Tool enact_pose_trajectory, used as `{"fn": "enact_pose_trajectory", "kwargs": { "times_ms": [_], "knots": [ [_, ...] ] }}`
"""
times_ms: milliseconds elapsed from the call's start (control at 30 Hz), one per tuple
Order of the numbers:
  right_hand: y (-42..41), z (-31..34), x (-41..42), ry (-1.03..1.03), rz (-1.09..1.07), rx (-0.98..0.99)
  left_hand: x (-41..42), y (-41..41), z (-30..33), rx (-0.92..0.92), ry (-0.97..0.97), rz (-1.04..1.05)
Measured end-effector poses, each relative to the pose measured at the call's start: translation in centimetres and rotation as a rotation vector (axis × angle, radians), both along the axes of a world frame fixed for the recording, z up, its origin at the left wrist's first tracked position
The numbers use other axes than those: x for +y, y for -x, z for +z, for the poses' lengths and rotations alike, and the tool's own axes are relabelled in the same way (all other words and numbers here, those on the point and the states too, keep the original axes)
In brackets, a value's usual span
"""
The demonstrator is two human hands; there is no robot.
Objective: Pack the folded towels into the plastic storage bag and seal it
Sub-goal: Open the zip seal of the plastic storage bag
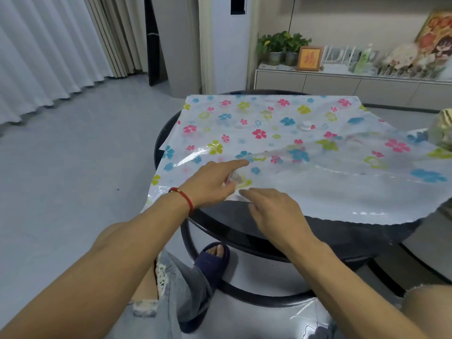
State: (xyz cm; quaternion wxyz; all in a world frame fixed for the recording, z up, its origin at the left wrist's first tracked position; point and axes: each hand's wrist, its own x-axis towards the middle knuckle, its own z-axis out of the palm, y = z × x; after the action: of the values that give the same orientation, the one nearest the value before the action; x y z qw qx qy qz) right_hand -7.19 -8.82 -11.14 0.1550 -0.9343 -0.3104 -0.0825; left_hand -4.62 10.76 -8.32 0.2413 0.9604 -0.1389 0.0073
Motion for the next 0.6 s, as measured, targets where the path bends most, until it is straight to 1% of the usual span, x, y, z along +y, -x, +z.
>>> {"fn": "enact_pose_trajectory", "kwargs": {
  "times_ms": [67,133,200,267,333,433,500,533,600],
  "knots": [
    [-0.2,-0.2,0.6,0.028,0.142,0.036,0.4,-0.6,0.1,-0.062,0.059,0.028],
    [-0.2,-0.7,0.7,0.055,0.228,0.051,1.1,-1.5,0.4,-0.126,0.153,0.146],
    [0.2,-1.1,0.5,0.072,0.242,0.033,1.8,-2.5,0.9,-0.183,0.265,0.290],
    [0.5,-1.3,0.1,0.065,0.205,0.029,2.2,-3.2,1.4,-0.181,0.388,0.352],
    [0.6,-1.2,-0.1,0.036,0.119,0.032,2.5,-2.9,1.4,-0.115,0.390,0.273],
    [0.5,-0.9,0.6,0.017,0.032,-0.006,3.2,-0.9,0.6,0.076,0.212,-0.008],
    [0.1,-0.9,1.6,0.039,0.087,-0.036,3.6,0.0,0.1,0.105,0.129,-0.119],
    [-0.1,-1.1,2.2,0.047,0.151,-0.046,3.9,0.1,0.0,0.121,0.139,-0.134],
    [-0.4,-1.6,2.8,0.042,0.275,-0.026,4.1,0.0,0.3,0.154,0.221,-0.098]
  ]
}}
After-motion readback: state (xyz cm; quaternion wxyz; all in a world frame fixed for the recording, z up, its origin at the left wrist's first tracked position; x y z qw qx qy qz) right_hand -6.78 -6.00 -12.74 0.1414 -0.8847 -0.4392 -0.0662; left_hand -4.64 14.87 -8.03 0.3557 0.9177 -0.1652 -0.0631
